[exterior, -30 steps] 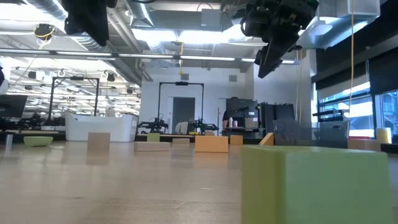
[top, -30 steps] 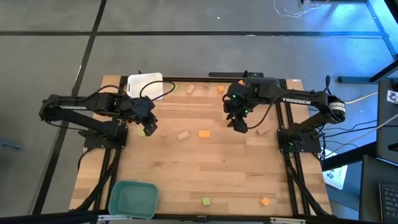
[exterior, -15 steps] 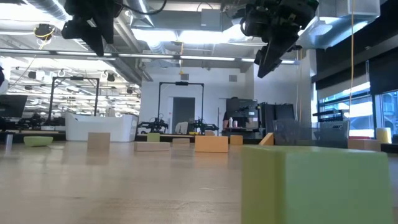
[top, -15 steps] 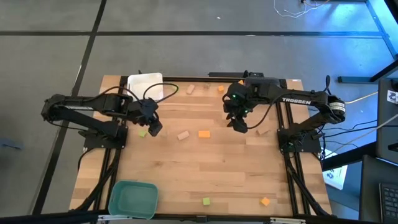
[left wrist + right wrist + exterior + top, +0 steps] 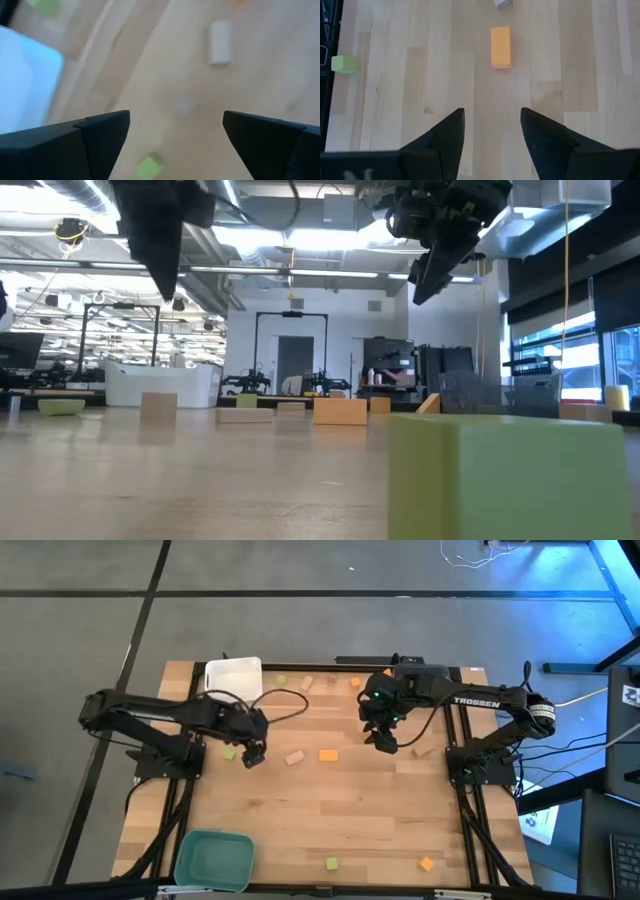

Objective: Sort & place blocks by color
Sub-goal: Put the brown block into the white bin

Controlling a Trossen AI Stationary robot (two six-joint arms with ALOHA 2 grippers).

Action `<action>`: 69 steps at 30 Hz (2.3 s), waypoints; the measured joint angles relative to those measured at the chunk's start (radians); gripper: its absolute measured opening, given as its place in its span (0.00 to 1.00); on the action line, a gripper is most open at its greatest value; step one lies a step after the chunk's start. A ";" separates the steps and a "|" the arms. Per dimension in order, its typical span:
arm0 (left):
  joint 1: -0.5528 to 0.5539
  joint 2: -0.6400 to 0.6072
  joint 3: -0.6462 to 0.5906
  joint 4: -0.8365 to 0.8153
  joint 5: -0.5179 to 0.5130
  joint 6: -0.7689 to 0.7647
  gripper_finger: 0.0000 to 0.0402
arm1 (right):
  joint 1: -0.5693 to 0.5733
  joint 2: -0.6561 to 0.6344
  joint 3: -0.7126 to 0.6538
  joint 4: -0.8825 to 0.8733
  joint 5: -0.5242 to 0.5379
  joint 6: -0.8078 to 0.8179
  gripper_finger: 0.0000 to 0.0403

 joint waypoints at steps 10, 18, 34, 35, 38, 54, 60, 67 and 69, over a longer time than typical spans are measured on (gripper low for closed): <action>-0.042 0.215 0.000 0.040 0.027 0.363 0.79 | 0.000 0.000 0.000 0.004 0.000 0.000 0.48; -0.022 0.310 -0.001 0.103 0.065 0.445 0.79 | 0.000 0.000 0.000 0.018 0.000 0.000 0.48; 0.041 0.312 -0.175 0.346 0.188 0.501 0.74 | 0.000 0.000 0.000 0.051 0.000 -0.057 0.48; 0.043 0.312 -0.186 0.356 0.185 0.511 0.74 | 0.000 0.000 0.000 0.051 0.000 -0.057 0.48; 0.047 0.312 -0.218 0.386 0.187 0.527 0.73 | 0.000 0.000 0.000 0.051 0.000 -0.058 0.48; 0.058 0.274 -0.202 0.371 0.187 0.438 0.73 | 0.000 0.000 0.000 0.055 0.000 -0.059 0.48; 0.074 0.181 -0.179 0.236 0.200 0.310 0.73 | 0.000 0.000 0.000 0.058 0.000 -0.059 0.48; 0.088 0.090 -0.239 0.219 0.248 0.389 0.73 | 0.000 0.000 0.000 0.071 0.000 -0.059 0.48; 0.080 0.089 -0.259 0.211 0.248 0.430 0.73 | 0.000 0.000 0.000 0.073 0.000 -0.059 0.48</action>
